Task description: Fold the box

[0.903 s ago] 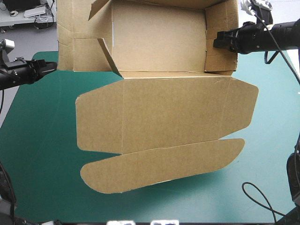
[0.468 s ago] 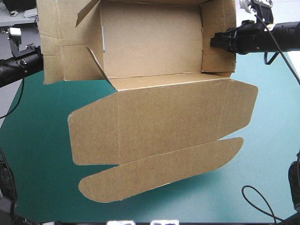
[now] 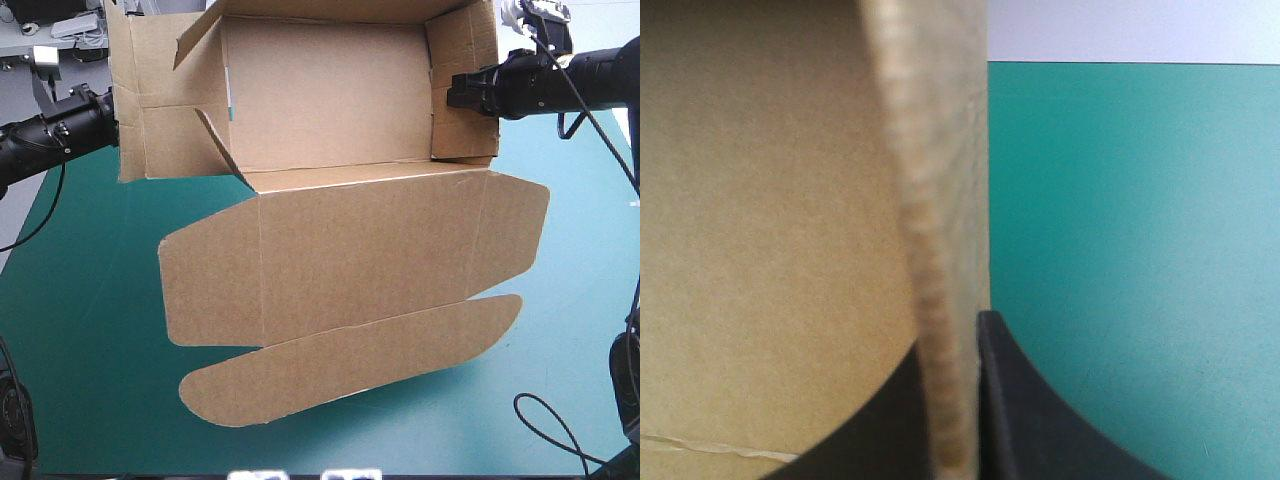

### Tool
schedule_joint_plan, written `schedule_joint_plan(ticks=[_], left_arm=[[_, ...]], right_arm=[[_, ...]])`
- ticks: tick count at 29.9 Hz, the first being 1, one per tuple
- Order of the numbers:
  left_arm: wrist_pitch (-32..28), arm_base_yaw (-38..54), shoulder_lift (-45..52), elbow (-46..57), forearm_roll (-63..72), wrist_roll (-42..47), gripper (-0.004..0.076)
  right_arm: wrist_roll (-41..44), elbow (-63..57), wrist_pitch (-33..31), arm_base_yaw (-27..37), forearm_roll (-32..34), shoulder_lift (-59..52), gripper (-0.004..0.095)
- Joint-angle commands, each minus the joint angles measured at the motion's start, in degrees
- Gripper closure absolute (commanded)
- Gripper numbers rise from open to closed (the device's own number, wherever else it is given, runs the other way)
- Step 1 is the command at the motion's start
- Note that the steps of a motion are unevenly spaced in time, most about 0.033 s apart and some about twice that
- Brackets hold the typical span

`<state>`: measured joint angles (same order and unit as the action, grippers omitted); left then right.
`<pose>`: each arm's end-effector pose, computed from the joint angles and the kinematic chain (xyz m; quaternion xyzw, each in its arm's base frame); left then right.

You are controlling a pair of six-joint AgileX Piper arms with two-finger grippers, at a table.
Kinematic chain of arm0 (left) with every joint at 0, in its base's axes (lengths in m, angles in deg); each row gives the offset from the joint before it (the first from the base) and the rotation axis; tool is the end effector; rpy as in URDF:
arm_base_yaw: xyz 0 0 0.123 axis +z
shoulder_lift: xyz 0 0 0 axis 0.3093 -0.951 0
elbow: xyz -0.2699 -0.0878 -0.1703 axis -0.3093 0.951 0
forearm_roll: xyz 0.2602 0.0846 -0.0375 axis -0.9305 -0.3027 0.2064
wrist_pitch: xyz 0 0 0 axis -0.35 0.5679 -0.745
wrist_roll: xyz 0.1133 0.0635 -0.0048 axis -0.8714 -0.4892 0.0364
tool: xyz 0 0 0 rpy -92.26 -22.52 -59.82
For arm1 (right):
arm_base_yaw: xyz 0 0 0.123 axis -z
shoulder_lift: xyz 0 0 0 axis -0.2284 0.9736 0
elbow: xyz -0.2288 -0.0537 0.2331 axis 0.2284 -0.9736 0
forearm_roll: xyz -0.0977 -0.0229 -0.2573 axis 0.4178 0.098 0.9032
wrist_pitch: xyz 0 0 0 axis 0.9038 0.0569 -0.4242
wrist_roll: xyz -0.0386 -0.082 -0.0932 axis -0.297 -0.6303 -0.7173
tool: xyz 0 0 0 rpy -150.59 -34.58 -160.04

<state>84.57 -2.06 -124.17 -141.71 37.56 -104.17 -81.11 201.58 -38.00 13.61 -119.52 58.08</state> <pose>0.3566 -0.0247 0.4986 0.0598 0.7089 -0.5281 0.4637 0.3898 0.0735 0.5268 -0.0858 0.8642 0.2974 0.3967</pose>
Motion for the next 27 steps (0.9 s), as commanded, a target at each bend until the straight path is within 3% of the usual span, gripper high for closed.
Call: schedule_joint_plan(ticks=[1,27], left_arm=[[4.3,-1.0,3.2,-1.9,4.9,0.2,0.0733],[4.3,-4.2,5.1,-1.9,4.1,2.1,0.0733]], right_arm=[[1.0,1.3,0.1,0.0,-3.9,-1.1,0.0925],[0.8,1.3,3.2,-1.2,-1.1,2.5,0.0924]])
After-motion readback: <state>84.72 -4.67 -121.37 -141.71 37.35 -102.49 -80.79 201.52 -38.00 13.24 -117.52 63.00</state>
